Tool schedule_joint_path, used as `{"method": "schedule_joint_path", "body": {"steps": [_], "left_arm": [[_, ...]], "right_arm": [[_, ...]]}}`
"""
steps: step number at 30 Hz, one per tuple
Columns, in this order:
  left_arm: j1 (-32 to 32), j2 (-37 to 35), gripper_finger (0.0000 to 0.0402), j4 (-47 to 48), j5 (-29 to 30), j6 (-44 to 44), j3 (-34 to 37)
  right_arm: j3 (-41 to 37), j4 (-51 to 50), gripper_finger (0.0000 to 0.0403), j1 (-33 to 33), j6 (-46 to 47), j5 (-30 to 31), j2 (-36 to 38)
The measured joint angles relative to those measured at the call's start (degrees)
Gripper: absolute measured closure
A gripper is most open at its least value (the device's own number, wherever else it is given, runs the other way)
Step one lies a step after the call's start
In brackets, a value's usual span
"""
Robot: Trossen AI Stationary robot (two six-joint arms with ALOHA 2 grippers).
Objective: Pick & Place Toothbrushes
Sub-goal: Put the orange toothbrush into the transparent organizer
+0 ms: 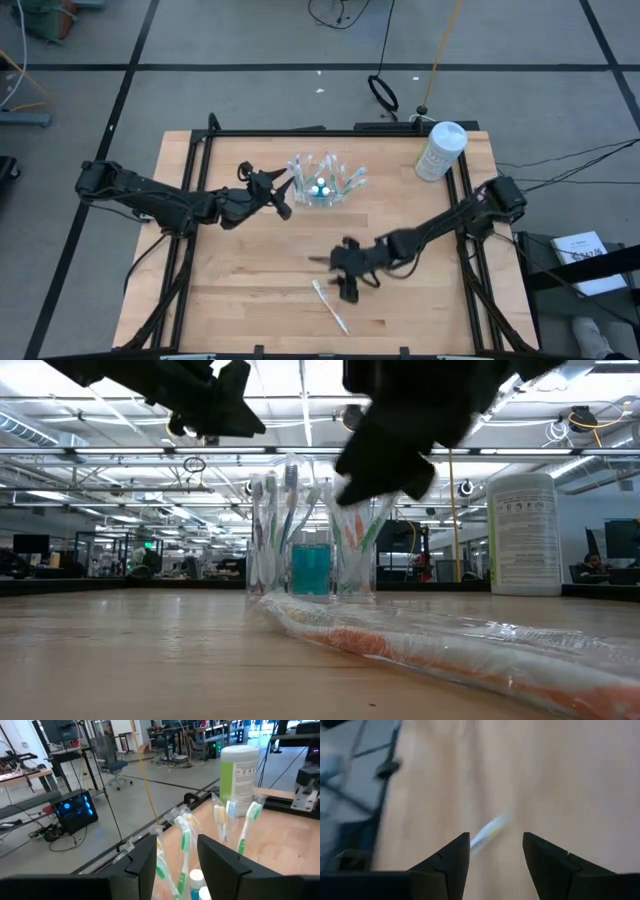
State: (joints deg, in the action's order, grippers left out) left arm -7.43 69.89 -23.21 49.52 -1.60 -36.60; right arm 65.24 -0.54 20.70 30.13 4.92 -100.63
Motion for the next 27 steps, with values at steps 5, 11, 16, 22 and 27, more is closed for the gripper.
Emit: {"method": "schedule_joint_path", "body": {"steps": [5, 11, 16, 22, 27], "left_arm": [[-0.42, 0.00, 0.0254, -0.17, -2.27, -1.56, 0.00], [-3.87, -2.59, 0.0254, -1.55, -11.92, -3.07, -0.48], [-7.65, -5.93, 0.0254, -1.13, -12.55, -2.62, -0.44], [-11.43, -7.39, 0.0254, -0.96, -12.57, -1.51, -0.46], [-12.99, -7.32, 0.0254, -0.95, -12.61, 0.17, -0.46]], "right_arm": [[0.02, 1.75, 0.0227, 2.87, 10.32, -6.37, -4.68], [0.04, 6.61, 0.0227, 3.37, 13.82, -6.52, -7.77], [0.06, 9.27, 0.0227, 4.21, 14.40, -6.50, -10.30], [0.04, 11.09, 0.0227, 3.89, 14.88, -5.06, -13.57], [0.02, 15.34, 0.0227, 3.36, 16.71, -4.98, -14.70]]}}
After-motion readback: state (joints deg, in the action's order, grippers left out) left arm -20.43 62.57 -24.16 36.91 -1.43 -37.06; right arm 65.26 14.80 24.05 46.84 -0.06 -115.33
